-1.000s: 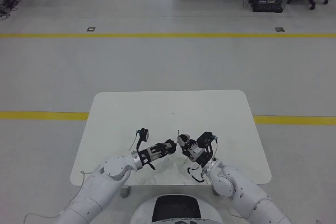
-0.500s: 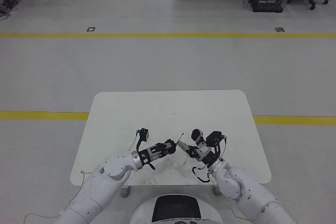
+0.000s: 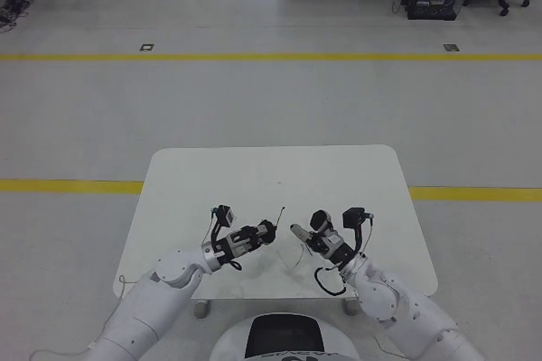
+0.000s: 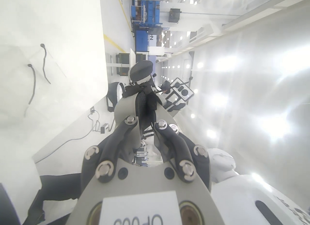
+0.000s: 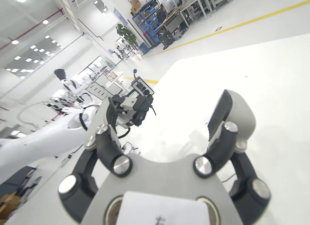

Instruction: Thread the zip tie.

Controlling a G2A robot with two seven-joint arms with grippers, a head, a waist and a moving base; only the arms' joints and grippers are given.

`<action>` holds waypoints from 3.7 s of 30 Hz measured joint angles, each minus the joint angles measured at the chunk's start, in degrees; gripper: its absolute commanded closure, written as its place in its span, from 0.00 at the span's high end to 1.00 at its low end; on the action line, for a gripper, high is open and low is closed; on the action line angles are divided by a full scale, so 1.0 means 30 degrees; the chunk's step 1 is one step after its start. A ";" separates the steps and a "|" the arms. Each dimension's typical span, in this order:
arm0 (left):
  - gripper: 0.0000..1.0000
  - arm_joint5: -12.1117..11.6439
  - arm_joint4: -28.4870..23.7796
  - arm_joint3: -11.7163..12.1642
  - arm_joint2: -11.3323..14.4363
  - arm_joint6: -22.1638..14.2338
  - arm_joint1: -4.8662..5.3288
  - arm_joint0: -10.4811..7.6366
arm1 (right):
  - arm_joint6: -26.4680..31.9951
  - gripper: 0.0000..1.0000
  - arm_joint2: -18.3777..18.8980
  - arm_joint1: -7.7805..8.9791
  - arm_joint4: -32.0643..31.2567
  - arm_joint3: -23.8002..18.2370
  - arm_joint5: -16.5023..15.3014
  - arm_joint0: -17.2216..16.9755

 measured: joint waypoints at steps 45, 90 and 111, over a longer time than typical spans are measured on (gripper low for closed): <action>0.00 0.0004 -0.6516 0.2958 0.0807 -0.7033 -0.1344 -0.1698 | 2.5383 1.00 0.3578 -0.0462 2.3855 0.5110 0.0000 0.2262; 0.00 0.0004 -0.8501 0.2114 0.1445 -0.7100 -0.2990 -0.1140 | 2.5374 1.00 0.1965 -0.1598 2.7040 0.6857 0.0000 0.2876; 0.00 0.0092 -0.9282 0.3504 0.1860 -0.6465 -0.3232 -0.1213 | 2.5154 0.48 0.2126 -0.2014 2.7976 0.7156 0.0582 0.2868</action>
